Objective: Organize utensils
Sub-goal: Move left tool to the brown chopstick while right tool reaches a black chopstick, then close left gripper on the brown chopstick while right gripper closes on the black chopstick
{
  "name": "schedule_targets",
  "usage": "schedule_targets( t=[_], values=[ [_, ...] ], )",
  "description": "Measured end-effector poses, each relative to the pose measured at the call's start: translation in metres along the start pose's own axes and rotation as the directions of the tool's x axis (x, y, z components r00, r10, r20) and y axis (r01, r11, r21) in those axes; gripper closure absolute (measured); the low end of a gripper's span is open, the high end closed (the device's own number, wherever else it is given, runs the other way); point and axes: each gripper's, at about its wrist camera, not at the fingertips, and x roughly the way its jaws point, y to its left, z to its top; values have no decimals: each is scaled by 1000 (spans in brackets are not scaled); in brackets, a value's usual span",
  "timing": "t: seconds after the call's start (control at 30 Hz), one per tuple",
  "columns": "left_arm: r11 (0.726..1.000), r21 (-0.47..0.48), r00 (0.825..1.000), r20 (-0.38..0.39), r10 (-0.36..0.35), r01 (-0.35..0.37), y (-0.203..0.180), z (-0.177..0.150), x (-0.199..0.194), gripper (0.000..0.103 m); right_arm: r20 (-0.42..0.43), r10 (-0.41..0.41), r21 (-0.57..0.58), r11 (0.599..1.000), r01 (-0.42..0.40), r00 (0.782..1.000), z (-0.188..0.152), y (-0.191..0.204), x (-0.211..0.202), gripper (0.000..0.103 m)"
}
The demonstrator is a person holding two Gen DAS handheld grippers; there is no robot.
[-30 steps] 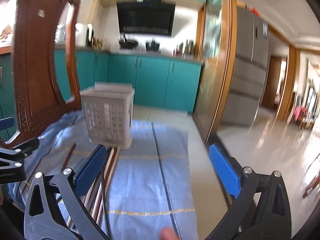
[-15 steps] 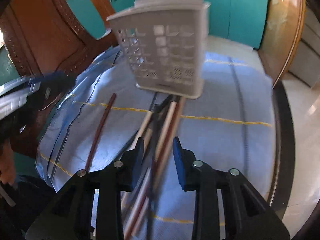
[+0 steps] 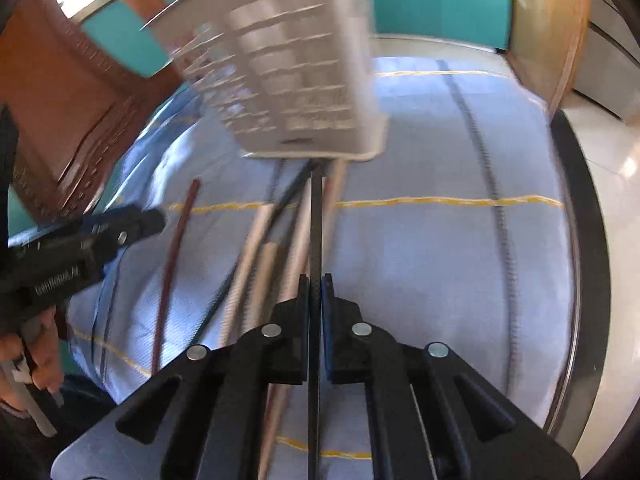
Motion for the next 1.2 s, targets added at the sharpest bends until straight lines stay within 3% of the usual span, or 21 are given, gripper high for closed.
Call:
schedule_targets(
  t=[0.1,0.23,0.4,0.73,1.0,1.2],
  values=[
    [999,7,999,-34,36,-36,-2,-2,16,62,4,-83,29,996,83,997,2,-16,1,96],
    [998,-20,995,-89,51,-53,8,1,31,62,7,-102,49,994,101,995,5,-24,5,89],
    [997,-2,993,-94,76,-77,7,4,42,63,28,-148,24,989,148,989,17,-20,11,82],
    [996,-29,993,-91,78,-81,9,20,55,58,5,-146,27,989,146,989,22,-23,26,80],
    [997,-7,994,-80,76,-77,0,13,58,41,13,-153,18,988,153,988,20,-18,27,77],
    [996,2,994,-72,84,-84,-3,16,63,39,18,-162,-6,987,162,987,14,-9,24,73]
  ],
)
